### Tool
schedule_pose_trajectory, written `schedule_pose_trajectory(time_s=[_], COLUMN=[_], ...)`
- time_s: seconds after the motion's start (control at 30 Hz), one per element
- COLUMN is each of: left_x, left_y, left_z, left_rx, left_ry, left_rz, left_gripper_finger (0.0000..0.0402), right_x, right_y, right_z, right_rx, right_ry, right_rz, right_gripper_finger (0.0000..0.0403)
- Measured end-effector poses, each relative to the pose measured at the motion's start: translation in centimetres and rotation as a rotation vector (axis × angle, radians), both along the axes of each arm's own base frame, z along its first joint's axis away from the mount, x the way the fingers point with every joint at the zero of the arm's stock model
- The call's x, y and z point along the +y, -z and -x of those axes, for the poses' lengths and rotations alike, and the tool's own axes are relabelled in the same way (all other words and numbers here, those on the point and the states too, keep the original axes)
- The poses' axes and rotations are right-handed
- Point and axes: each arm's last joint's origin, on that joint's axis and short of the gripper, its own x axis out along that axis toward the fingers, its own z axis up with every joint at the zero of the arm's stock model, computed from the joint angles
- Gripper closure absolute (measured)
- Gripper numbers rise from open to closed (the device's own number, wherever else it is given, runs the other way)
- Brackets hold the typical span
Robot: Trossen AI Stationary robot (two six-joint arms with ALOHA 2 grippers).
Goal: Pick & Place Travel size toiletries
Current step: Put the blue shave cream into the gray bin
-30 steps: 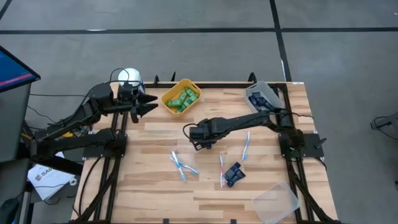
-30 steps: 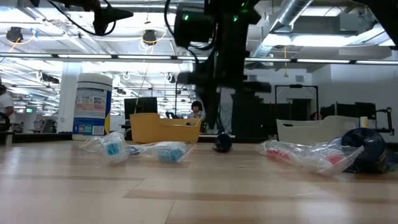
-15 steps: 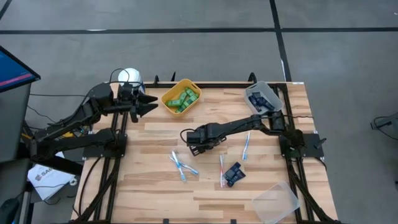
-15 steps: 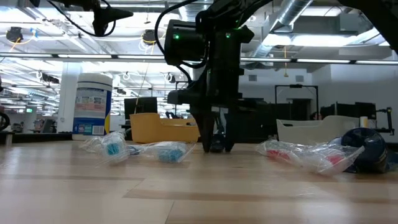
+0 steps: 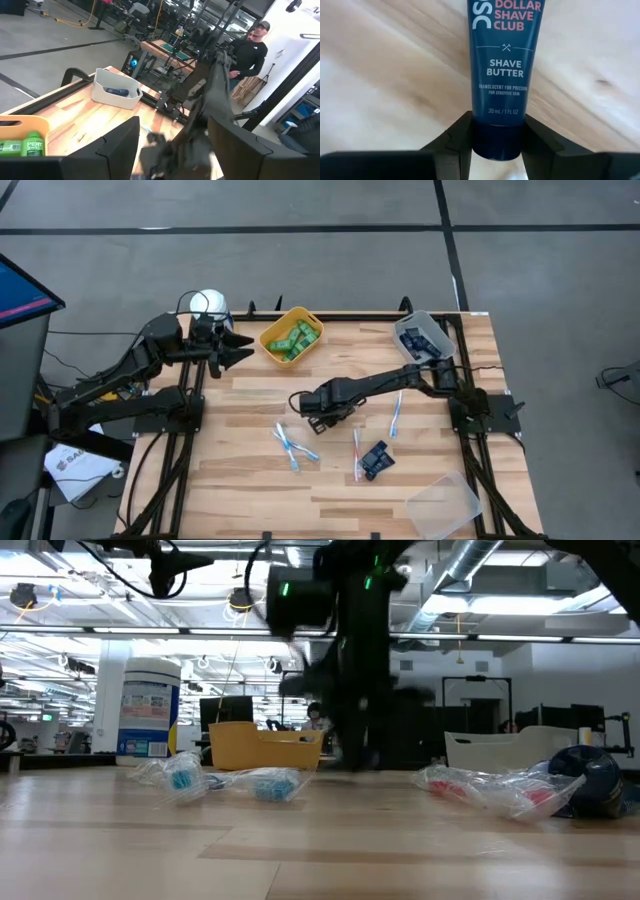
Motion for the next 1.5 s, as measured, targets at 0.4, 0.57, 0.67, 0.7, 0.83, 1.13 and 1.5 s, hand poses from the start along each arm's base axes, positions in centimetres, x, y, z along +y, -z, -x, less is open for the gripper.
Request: schedule_pose_trajectory(time_s=[0.4,0.57,0.67,0.7,0.83,1.13,1.5], left_x=[0.0,0.0,0.0,0.0,0.0,0.0,0.0], left_y=[0.1,0.1,0.1,0.1,0.1,0.1,0.0], left_z=[0.0,0.0,0.0,0.0,0.0,0.0,0.0], left_rx=[0.005,0.005,0.005,0.005,0.005,0.005,0.001], left_ry=[0.004,0.004,0.003,0.003,0.003,0.000,-0.002], left_rz=[0.003,0.003,0.003,0.003,0.003,0.003,0.027], left_gripper_finger=[0.0169,0.0170,0.0170,0.0170,0.0170,0.0170,0.0170], right_x=[-8.7,-13.3,-15.3,-15.9,-17.1,-16.0,-16.5], right_y=[-12.4,-15.7,-16.2,-16.0,-14.1,-6.8,-3.6], right_z=[8.4,12.5,14.8,15.6,19.4,24.8,26.0], right_rx=[0.151,0.180,0.196,0.207,0.298,0.250,0.266], right_ry=[0.050,0.141,0.179,0.196,0.253,0.294,0.249], right_rz=[0.280,0.349,0.345,0.339,0.299,0.131,0.085], right_gripper_finger=[0.0287,0.0287,0.0287,0.0287,0.0287,0.0283,0.0270])
